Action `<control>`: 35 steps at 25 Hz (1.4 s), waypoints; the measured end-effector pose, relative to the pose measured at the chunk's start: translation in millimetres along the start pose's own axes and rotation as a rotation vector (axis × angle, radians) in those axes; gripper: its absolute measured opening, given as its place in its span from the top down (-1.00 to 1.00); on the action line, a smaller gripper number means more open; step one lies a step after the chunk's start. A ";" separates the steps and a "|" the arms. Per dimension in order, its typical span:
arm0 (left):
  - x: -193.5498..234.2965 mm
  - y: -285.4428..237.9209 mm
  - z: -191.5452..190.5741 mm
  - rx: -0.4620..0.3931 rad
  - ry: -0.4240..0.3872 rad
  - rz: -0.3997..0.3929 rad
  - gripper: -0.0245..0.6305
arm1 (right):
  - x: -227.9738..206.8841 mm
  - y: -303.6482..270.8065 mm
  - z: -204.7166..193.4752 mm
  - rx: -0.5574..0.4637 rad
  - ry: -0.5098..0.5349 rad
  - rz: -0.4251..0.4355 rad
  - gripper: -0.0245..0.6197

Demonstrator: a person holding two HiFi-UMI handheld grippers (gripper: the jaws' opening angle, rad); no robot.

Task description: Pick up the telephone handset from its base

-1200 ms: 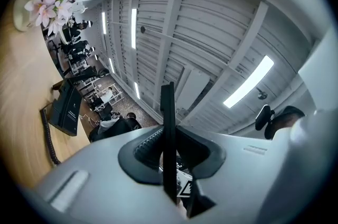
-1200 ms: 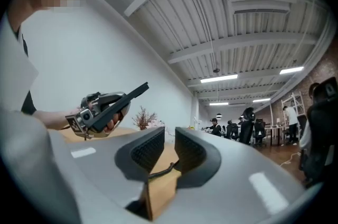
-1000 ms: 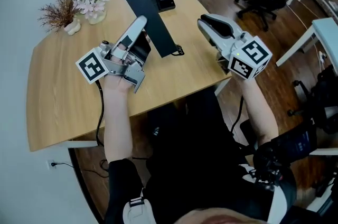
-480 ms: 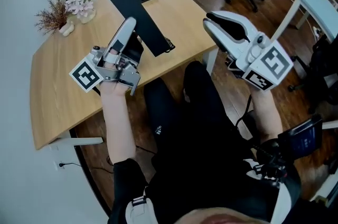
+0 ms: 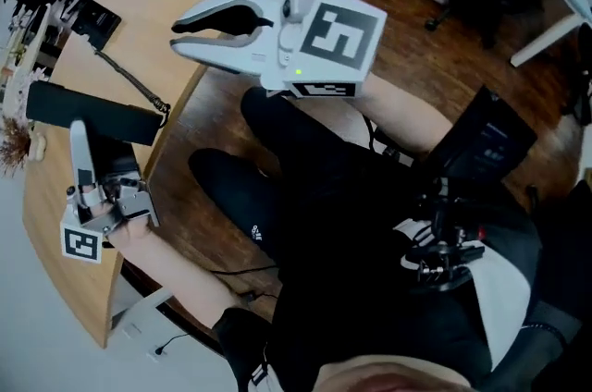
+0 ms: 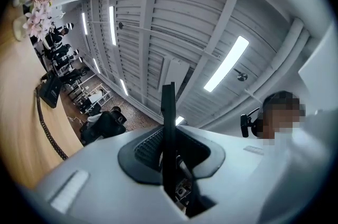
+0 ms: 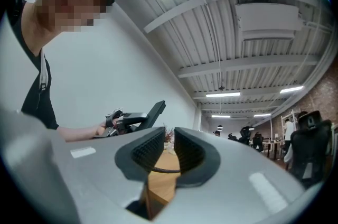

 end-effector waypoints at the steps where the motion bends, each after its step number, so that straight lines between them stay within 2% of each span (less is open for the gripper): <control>1: -10.5 -0.9 -5.1 0.001 0.001 -0.002 0.70 | 5.9 7.8 7.2 -0.009 0.004 0.005 0.74; 6: -21.2 -5.1 -12.4 0.015 0.019 -0.011 0.70 | 12.7 21.6 15.8 -0.008 0.003 -0.017 0.74; 10: -65.8 19.3 -35.0 0.013 0.011 -0.014 0.70 | 55.0 55.1 26.7 -0.013 0.008 -0.018 0.74; 13: -94.7 27.1 -38.5 0.011 0.011 -0.016 0.70 | 77.3 68.6 43.8 -0.009 0.011 -0.016 0.74; 21: -94.6 25.2 -36.4 0.011 0.011 -0.010 0.70 | 74.8 67.9 42.4 0.000 -0.021 -0.024 0.74; 35: -98.1 28.6 -36.3 0.010 -0.005 -0.002 0.70 | 76.8 65.0 49.9 -0.006 -0.004 -0.007 0.76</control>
Point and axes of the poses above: the fingertips, and each gripper's own axes: y backward along the fingers, x to its left, z out of its top, the point moved 5 cm from there along y, backward along the fingers, and after that the axes turned 2 degrees about -x, right-handed, at the moved point
